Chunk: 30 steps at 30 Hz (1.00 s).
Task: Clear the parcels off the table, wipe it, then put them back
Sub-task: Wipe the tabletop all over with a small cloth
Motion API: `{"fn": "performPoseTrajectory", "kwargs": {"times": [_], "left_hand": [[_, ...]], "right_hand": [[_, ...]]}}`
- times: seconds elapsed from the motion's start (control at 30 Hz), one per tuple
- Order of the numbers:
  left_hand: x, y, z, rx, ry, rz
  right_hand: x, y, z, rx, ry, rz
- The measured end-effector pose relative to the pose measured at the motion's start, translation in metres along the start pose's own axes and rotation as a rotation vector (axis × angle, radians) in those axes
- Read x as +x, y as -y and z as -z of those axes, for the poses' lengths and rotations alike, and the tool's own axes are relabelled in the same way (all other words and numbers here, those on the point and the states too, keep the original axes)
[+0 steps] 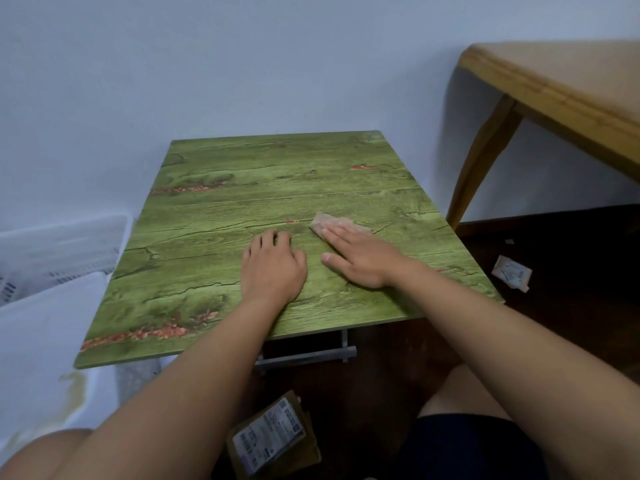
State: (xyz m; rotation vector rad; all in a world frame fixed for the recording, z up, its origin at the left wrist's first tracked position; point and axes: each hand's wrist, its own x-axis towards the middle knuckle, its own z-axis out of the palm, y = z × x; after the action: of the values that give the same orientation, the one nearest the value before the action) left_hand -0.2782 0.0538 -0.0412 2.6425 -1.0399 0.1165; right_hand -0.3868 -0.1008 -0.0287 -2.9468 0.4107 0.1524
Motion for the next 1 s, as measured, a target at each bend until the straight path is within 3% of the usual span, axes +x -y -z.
{"fn": "performPoseTrajectory", "kwargs": {"times": [0.1, 0.27, 0.4, 0.47, 0.63, 0.73, 0.87, 1.0], "left_hand": [[0.000, 0.000, 0.000, -0.007, 0.003, -0.003], [0.000, 0.000, -0.002, -0.005, -0.011, -0.002], [-0.001, 0.000, -0.002, 0.004, -0.018, 0.001], [-0.001, 0.000, -0.002, 0.007, -0.017, 0.004], [-0.001, 0.000, -0.002, 0.016, -0.018, 0.003], [0.000, 0.000, -0.002, 0.011, -0.023, 0.004], [0.000, 0.001, -0.002, -0.001, -0.027, -0.003], [0.001, 0.001, -0.003, -0.004, -0.022, 0.001]], "right_hand": [[-0.009, -0.033, 0.005, 0.010, -0.065, -0.091], [-0.026, -0.112, 0.002, 0.093, -0.108, -0.409], [-0.022, -0.109, 0.002, 0.141, -0.067, -0.549], [-0.016, -0.081, 0.003, 0.108, -0.064, -0.507], [-0.005, -0.001, -0.008, 0.027, -0.027, -0.137], [-0.008, 0.010, -0.008, 0.018, -0.017, -0.006], [-0.018, -0.025, 0.001, 0.013, -0.027, -0.037], [-0.031, -0.082, 0.004, 0.033, -0.093, -0.251]]}}
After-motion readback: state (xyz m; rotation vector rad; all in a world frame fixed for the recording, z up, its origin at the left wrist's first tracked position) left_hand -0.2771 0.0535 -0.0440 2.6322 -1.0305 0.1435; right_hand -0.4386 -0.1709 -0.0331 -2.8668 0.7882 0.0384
